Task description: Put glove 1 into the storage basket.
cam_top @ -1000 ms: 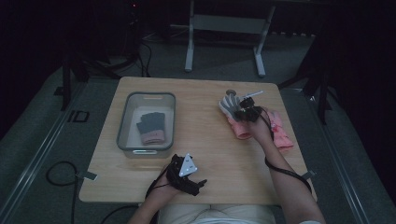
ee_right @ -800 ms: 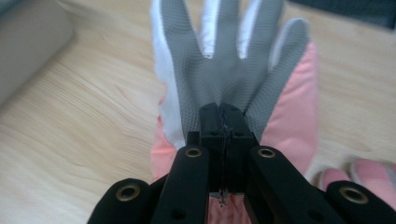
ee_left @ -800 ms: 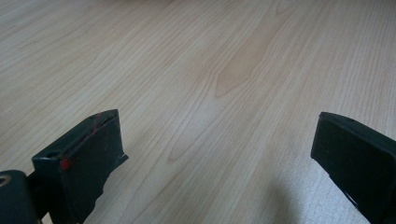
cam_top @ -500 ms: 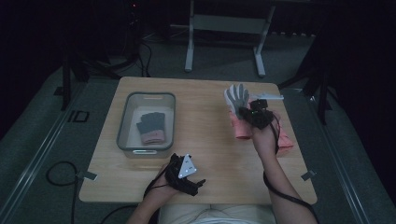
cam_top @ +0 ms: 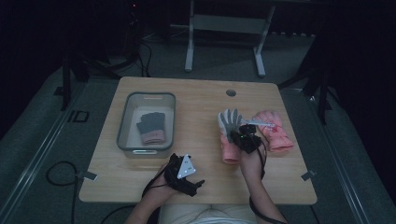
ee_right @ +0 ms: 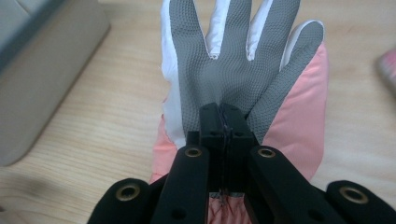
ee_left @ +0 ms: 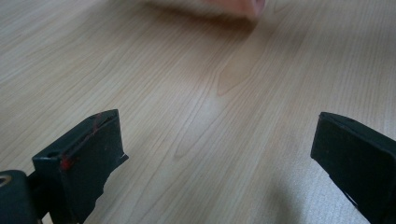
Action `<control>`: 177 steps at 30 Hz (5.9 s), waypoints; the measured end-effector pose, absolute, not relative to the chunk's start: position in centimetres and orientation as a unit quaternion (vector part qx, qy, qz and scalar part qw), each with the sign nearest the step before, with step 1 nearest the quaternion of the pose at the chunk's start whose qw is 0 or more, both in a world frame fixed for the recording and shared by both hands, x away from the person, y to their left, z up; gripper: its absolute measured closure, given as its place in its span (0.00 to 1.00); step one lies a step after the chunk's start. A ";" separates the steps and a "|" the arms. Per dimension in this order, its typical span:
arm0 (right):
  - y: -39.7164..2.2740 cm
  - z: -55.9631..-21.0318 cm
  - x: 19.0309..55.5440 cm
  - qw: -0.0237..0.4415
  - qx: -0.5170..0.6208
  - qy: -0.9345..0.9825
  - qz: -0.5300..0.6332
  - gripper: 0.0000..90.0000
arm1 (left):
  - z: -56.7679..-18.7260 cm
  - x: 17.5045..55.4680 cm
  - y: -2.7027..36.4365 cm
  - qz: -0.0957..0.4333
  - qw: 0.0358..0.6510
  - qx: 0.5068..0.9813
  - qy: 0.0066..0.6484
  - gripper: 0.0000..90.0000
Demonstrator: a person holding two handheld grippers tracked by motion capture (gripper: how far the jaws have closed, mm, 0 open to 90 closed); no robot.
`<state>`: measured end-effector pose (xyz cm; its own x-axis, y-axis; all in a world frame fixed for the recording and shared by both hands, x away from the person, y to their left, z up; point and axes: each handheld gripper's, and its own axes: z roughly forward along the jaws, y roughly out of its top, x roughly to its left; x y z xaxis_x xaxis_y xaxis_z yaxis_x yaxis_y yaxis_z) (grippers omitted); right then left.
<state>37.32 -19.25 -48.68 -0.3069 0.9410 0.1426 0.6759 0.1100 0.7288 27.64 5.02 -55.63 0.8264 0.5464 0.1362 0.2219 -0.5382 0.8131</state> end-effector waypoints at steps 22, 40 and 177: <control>-17.1 -49.8 38.2 0.165 0.525 0.747 0.372 0.72 | -56.5 27.5 4.9 0.168 0.419 0.861 0.232 0.03; -31.3 -46.9 38.9 0.243 0.463 0.761 0.385 0.61 | -56.7 27.8 5.4 0.157 0.395 0.870 0.250 0.03; -29.7 -51.6 39.9 0.220 0.508 0.785 0.278 0.94 | -56.9 27.8 5.3 0.151 0.379 0.880 0.244 0.02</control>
